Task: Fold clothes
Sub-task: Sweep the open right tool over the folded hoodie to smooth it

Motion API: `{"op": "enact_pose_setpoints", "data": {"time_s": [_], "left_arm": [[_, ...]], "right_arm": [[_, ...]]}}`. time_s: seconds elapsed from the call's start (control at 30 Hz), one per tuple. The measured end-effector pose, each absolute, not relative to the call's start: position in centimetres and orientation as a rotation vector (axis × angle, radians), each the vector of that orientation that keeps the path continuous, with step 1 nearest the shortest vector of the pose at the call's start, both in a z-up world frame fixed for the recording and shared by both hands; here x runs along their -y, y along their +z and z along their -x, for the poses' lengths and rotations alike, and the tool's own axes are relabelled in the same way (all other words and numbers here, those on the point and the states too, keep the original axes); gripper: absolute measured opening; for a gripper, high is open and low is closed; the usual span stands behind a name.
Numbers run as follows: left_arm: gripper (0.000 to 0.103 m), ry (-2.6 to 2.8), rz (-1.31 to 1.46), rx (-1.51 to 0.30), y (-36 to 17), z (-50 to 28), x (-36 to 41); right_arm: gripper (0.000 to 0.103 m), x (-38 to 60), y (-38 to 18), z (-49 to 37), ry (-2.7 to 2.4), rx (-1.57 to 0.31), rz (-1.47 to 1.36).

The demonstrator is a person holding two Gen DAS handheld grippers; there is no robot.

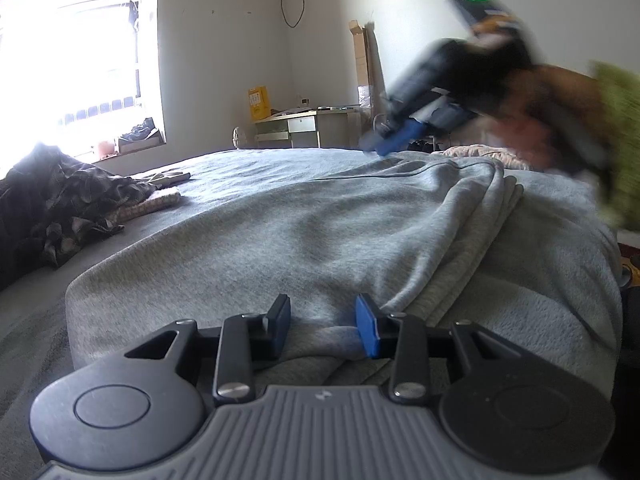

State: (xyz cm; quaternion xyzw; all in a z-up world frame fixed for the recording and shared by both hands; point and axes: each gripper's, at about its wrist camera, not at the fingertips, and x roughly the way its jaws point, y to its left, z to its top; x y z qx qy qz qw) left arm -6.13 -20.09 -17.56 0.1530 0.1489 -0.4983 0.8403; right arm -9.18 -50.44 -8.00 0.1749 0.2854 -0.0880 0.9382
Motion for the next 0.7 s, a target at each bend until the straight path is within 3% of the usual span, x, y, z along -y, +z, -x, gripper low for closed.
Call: {"op": "enact_pose_setpoints", "data": {"time_s": [0.13,0.33,0.47,0.53,0.7], "left_arm": [[0.038,-1.049,-0.331,-0.31,-17.5,6.3,20.2],[0.039,-1.046,-0.331,-0.312,-17.5,6.2,20.2],[0.041,-1.045,-0.323,-0.317,-17.3,6.0,20.1],[0.048,-1.033,-0.32,-0.322,-16.9,6.1,20.0],[0.054,-1.027,-0.324,-0.317,-15.2,7.6,18.5]], "right_arm": [[0.02,49.2,-11.8,12.9,-0.273,-0.72,-0.165],[0.024,48.9,-9.3,16.8,-0.316,-0.543,-0.209],[0.026,47.2,-12.2,17.0,-0.283,-0.622,-0.153],[0.026,47.1,-12.2,17.8,-0.338,-0.615,-0.192],[0.027,43.3,-7.8,18.9,-0.191,-0.434,-0.258]]}}
